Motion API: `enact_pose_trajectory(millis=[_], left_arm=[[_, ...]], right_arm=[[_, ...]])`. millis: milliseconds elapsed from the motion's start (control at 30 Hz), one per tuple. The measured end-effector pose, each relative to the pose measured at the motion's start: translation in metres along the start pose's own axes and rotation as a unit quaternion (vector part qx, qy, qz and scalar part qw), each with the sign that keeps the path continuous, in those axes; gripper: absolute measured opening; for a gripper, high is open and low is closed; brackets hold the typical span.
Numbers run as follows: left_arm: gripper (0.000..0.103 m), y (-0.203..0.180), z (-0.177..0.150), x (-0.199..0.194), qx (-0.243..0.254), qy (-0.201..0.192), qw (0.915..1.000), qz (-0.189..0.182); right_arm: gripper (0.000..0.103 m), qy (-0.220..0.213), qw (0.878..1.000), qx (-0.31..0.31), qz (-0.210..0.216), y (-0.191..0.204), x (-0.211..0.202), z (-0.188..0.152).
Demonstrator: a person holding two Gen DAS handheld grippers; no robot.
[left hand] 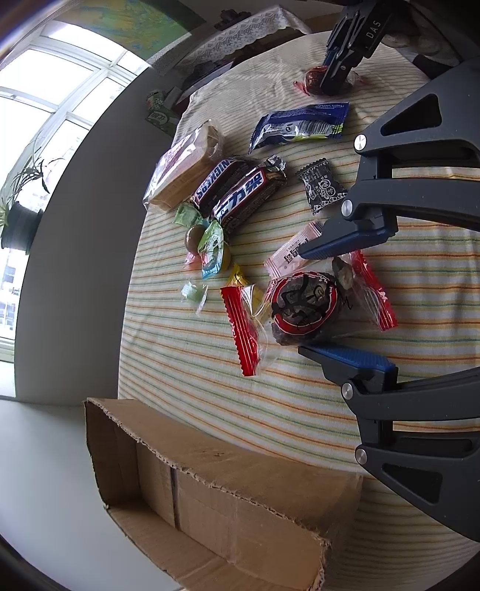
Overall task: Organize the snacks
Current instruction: 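Grasp a red-trimmed clear candy bag with the left tool while the right grasps another, then carry both candy bags into the cardboard box and open both tools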
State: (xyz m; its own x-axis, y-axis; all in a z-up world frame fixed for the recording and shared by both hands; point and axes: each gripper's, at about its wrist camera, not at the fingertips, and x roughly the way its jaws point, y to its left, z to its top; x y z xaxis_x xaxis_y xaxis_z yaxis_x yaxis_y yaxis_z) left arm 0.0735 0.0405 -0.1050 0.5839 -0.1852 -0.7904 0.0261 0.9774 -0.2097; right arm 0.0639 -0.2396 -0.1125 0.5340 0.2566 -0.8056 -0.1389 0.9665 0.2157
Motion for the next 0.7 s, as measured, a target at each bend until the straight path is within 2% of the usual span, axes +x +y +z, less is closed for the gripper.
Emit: enact_pose_trajectory(millis=[333,500,700], left_arm=[[0.043,0.000,0.000,-0.024,0.002,-0.020,0.9997,-0.014],[0.043,0.003,0.007,-0.049,0.001,-0.052,0.9986,-0.012],[0.043,0.018,0.017,-0.077,-0.001,-0.085,0.9964,-0.004]], right_arm=[[0.034,-0.032,0.999,-0.004,0.000,0.006,-0.024,0.009],[0.034,-0.056,0.998,-0.027,0.015,0.031,-0.038,0.023],[0.034,-0.070,0.994,-0.070,0.049,0.078,-0.040,0.047]])
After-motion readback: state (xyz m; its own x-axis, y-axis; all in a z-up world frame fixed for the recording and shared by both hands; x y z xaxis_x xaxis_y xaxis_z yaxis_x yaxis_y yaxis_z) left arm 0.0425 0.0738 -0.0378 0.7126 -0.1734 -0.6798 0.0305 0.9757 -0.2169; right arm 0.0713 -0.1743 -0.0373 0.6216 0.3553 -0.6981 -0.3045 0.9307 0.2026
